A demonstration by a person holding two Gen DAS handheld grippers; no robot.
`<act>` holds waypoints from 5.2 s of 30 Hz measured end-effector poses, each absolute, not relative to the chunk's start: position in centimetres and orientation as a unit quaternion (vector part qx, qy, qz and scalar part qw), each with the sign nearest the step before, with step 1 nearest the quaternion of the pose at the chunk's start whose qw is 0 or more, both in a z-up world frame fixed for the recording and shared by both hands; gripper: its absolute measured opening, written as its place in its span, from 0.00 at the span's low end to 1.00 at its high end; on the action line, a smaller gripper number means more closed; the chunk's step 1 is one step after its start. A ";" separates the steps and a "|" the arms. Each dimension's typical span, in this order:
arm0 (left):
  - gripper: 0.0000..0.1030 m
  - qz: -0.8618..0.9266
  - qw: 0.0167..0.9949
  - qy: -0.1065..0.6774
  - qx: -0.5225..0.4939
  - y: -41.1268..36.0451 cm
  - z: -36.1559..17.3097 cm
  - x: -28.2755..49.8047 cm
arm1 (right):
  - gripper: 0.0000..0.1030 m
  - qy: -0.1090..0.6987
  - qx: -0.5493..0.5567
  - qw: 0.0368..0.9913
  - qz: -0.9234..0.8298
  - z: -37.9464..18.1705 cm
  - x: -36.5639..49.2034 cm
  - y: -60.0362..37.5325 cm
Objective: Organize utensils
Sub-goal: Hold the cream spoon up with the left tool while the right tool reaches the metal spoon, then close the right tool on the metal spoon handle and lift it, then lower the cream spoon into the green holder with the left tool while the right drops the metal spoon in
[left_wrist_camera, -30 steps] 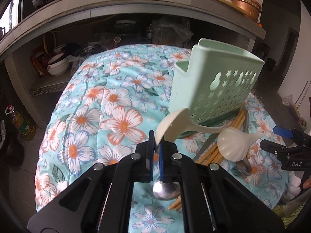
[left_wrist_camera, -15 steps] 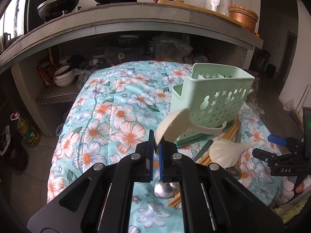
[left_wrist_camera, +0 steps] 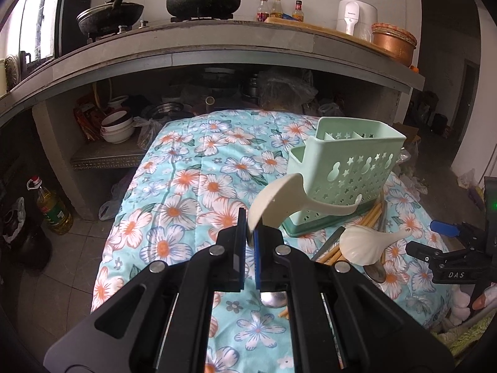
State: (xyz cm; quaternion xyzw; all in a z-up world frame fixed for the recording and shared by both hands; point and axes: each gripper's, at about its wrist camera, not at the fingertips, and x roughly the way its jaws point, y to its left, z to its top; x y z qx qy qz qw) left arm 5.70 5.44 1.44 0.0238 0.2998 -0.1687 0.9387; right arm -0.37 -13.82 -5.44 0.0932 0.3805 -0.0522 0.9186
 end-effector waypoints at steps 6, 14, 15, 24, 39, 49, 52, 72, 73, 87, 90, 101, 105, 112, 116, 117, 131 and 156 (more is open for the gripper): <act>0.03 -0.149 0.944 0.294 0.006 7.0 1.5 5.2 | 0.91 0.360 0.066 0.930 -0.037 -3.8 -0.6 -13.0; 0.03 -0.112 0.951 0.288 -0.023 9.8 1.0 4.5 | 0.79 0.345 0.008 0.937 0.050 -1.8 2.0 -9.4; 0.03 -0.107 0.952 0.286 -0.027 10.2 1.0 4.5 | 0.76 0.342 -0.003 0.937 0.066 -1.5 2.3 -8.6; 0.03 -0.087 0.954 0.279 -0.059 12.9 0.5 4.9 | 0.51 0.343 -0.190 0.903 0.178 -3.3 4.8 -0.9; 0.03 -0.081 0.953 0.281 -0.083 14.0 -0.7 5.8 | 0.41 0.330 -0.456 0.784 0.261 -7.3 5.5 4.2; 0.03 -0.072 0.951 0.286 -0.088 14.6 -1.0 6.0 | 0.40 0.310 -0.447 0.790 0.282 -6.2 6.5 6.3; 0.03 -0.072 0.951 0.286 -0.088 14.7 -1.0 6.0 | 0.40 0.308 -0.448 0.790 0.283 -6.1 6.4 6.3; 0.03 -0.068 0.950 0.288 -0.097 15.2 -1.5 6.0 | 0.32 0.292 -0.487 0.775 0.280 -7.2 6.5 7.7; 0.03 -0.068 0.950 0.288 -0.097 15.2 -1.5 6.0 | 0.32 0.286 -0.484 0.780 0.273 -7.0 6.6 7.7; 0.03 -0.069 0.950 0.289 -0.099 15.1 -1.7 6.2 | 0.13 0.278 -0.492 0.783 0.259 -8.7 7.6 9.0; 0.03 -0.068 0.951 0.287 -0.097 15.1 -1.5 6.2 | 0.12 0.272 -0.494 0.789 0.244 -8.8 7.7 9.2; 0.03 -0.068 0.952 0.284 -0.096 15.1 -1.2 5.9 | 0.14 0.272 -0.543 0.762 0.224 -10.0 6.8 9.2; 0.03 -0.068 0.952 0.284 -0.095 15.1 -1.2 5.9 | 0.18 0.279 -0.542 0.764 0.213 -10.1 7.4 9.3; 0.03 -0.067 0.952 0.284 -0.095 15.1 -1.1 5.8 | 0.45 0.289 -0.536 0.769 0.193 -9.5 8.7 9.6; 0.03 -0.069 0.951 0.286 -0.097 15.2 -1.1 6.0 | 0.49 0.320 -0.513 0.770 0.204 -9.0 10.2 9.3; 0.03 -0.069 0.951 0.286 -0.097 15.2 -1.1 6.0 | 0.49 0.323 -0.509 0.770 0.207 -8.9 10.4 9.3; 0.03 -0.059 0.954 0.276 -0.100 15.5 -0.4 5.8 | 0.07 0.324 -0.416 0.820 0.222 -7.1 10.8 8.8; 0.04 -0.138 0.975 0.174 0.016 10.5 9.8 5.7 | 0.02 0.200 -0.171 0.953 0.151 5.1 6.0 -0.6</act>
